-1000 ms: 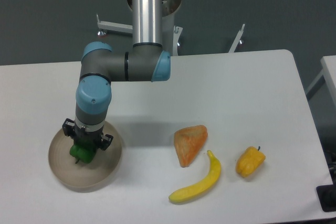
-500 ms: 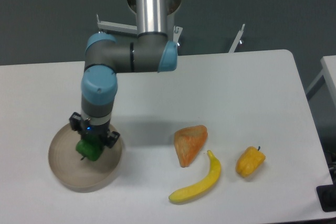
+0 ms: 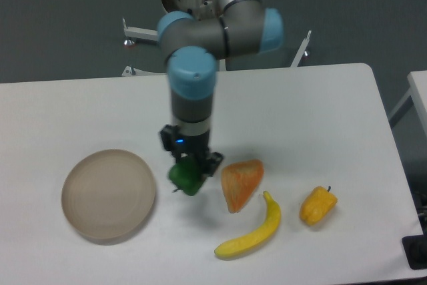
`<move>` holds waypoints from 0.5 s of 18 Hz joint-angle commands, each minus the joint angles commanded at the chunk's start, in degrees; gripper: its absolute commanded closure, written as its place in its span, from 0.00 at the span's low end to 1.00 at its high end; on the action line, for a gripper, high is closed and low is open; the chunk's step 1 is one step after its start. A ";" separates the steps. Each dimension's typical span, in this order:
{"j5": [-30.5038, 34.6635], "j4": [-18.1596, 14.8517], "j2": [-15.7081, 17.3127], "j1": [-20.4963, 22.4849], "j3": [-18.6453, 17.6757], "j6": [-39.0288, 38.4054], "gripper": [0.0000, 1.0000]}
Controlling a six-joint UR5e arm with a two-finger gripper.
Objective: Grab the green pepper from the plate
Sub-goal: 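Lift the green pepper off the plate and carry it toward the banana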
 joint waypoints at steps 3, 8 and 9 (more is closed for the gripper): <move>0.00 -0.26 -0.44 3.61 2.11 6.87 0.56; 2.45 -2.99 -2.64 5.73 5.98 14.97 0.56; 3.07 -3.08 -2.99 5.90 6.68 15.15 0.56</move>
